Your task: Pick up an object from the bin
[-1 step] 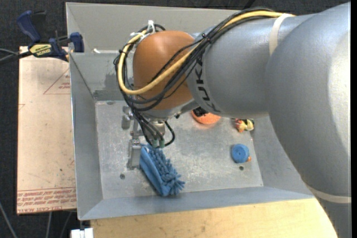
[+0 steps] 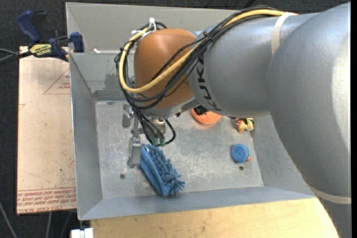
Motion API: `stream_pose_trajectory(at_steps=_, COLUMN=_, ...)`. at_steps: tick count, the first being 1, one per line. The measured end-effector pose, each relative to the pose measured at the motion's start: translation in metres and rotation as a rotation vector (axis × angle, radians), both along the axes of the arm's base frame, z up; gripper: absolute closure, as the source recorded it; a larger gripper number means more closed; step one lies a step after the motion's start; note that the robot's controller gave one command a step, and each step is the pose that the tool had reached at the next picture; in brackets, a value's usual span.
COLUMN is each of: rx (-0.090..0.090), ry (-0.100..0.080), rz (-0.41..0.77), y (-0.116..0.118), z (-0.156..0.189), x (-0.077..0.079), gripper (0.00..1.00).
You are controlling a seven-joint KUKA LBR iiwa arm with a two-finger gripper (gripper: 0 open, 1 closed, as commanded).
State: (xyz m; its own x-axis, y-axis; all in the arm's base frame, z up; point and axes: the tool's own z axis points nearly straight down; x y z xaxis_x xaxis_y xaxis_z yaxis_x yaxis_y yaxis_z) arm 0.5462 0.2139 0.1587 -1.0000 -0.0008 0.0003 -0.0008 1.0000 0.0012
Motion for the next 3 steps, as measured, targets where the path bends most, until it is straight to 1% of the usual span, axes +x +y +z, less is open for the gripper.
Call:
stream_pose_trajectory(at_steps=1, rx=0.004, ry=-0.007, rz=0.069, y=-0.011, z=-0.016, x=-0.008, gripper=0.00)
stream_pose_trajectory(at_steps=2, rx=0.000, ry=0.002, rz=0.141, y=-0.034, z=-0.051, x=-0.034, gripper=0.00)
stream_pose_trajectory(at_steps=3, rx=0.006, ry=-0.007, rz=-0.021, y=-0.065, z=-0.083, x=-0.015, gripper=0.00)
